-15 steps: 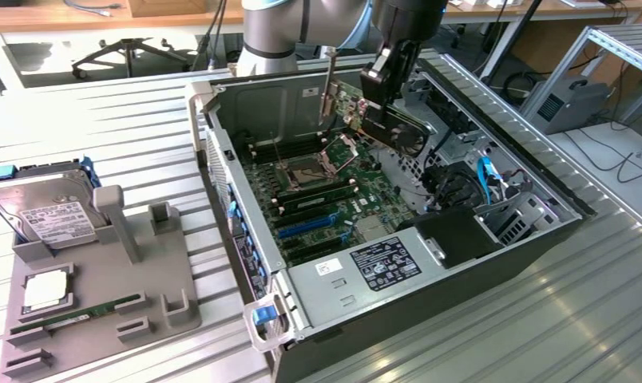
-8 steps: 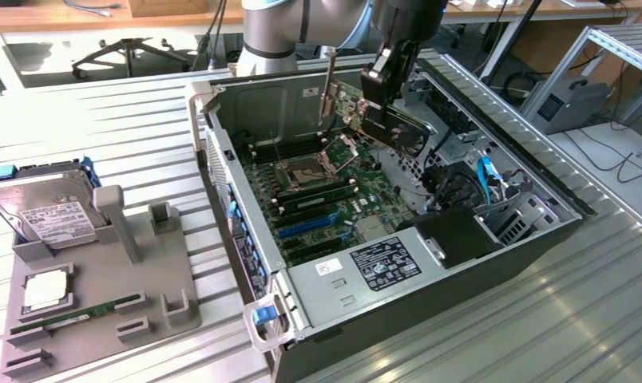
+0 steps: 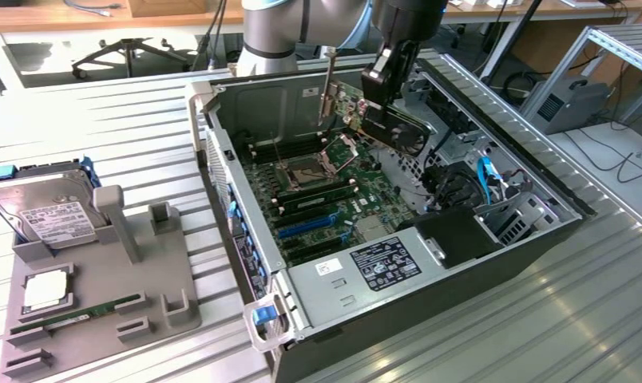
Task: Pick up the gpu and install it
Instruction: 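Insert the gpu into the slot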
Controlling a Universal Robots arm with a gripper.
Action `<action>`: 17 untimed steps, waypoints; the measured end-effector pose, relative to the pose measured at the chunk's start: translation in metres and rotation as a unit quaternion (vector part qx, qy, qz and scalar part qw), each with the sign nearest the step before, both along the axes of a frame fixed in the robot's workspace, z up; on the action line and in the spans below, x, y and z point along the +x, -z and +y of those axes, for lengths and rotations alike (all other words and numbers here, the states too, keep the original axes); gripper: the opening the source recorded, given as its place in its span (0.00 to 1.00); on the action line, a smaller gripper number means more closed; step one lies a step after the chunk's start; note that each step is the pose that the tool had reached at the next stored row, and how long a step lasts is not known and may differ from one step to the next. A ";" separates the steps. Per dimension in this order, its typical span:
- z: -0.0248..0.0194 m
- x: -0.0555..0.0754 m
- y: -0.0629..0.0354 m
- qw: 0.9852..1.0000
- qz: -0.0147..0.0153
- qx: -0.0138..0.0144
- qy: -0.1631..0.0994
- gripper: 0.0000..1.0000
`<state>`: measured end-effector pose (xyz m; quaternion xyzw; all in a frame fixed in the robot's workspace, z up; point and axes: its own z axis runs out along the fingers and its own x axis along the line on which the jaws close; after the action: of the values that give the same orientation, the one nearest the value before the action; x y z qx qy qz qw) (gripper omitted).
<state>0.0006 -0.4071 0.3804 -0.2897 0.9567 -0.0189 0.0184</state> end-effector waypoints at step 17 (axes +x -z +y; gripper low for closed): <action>0.0000 0.000 0.0001 1.000 0.000 0.000 -0.013 0.27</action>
<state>0.0006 -0.4071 0.3803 -0.3023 0.9528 -0.0191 0.0185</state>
